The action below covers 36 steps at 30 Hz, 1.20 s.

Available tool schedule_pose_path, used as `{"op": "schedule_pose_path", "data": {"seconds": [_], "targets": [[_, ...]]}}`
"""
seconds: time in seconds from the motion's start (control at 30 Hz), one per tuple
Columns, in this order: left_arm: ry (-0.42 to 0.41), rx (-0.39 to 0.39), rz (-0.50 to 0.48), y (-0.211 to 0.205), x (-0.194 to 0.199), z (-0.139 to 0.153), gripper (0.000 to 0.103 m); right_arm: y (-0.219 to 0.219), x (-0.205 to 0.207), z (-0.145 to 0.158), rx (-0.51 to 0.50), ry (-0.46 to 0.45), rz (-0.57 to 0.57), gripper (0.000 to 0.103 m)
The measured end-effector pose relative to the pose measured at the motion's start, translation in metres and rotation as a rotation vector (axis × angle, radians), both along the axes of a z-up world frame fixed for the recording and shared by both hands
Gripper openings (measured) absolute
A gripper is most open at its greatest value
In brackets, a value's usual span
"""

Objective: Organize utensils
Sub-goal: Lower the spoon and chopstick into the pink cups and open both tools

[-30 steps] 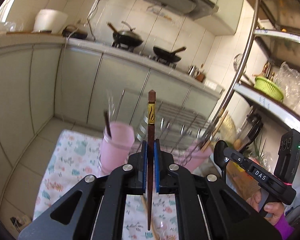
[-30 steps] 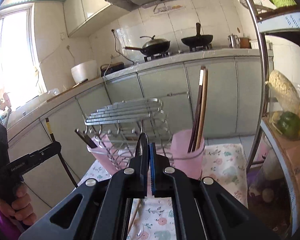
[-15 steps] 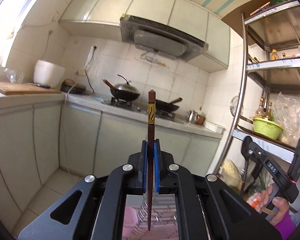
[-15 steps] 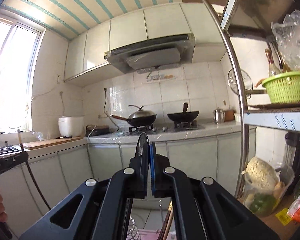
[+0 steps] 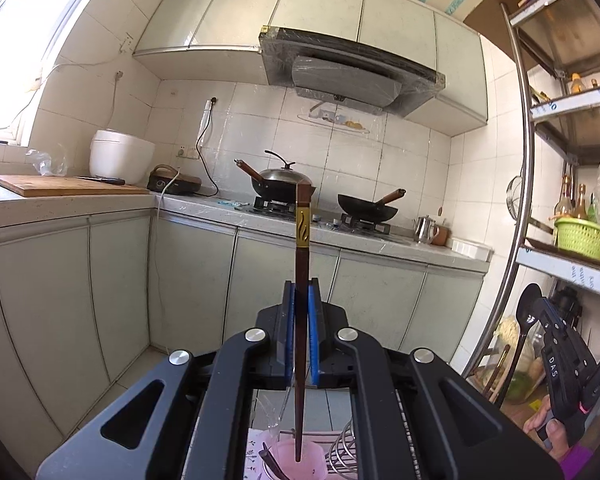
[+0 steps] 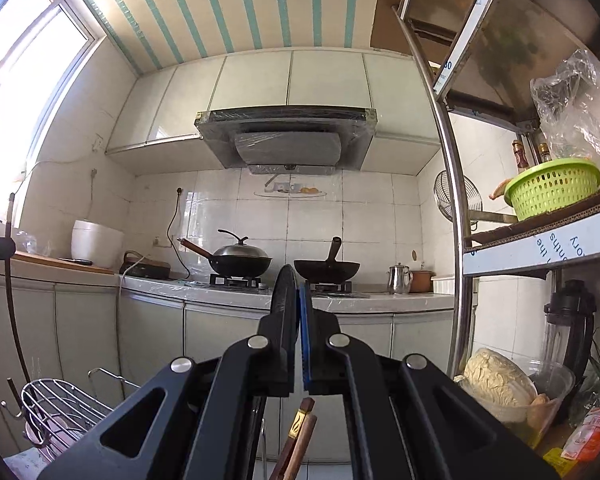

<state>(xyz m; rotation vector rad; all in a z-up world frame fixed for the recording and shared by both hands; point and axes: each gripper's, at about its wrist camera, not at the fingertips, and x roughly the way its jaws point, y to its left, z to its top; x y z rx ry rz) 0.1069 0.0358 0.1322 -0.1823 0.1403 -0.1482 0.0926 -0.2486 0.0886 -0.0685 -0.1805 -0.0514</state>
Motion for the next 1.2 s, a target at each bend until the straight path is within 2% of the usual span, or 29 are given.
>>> {"op": "schedule_pose_path", "data": {"seconds": [0.2,0.33,0.53,0.7,1.2], "targets": [[0.049,0.002,-0.025,-0.003,0.01,-0.02,0.005,0.003,0.001,-0.022,-0.02,0.022,0.015,0.002],[0.091,-0.004,-0.045,-0.004,0.011,-0.033,0.005,0.004,-0.003,-0.033,0.014,0.093,0.043,0.002],[0.159,0.028,-0.062,-0.012,0.008,-0.056,0.005,0.018,-0.004,-0.055,0.031,0.312,0.061,0.002],[0.219,0.043,-0.053,-0.018,0.011,-0.072,0.005,0.026,0.0,-0.067,0.053,0.481,0.022,0.003],[0.297,0.069,-0.03,-0.024,0.016,-0.089,0.005,0.019,0.005,-0.06,0.125,0.561,-0.034,0.003]]}}
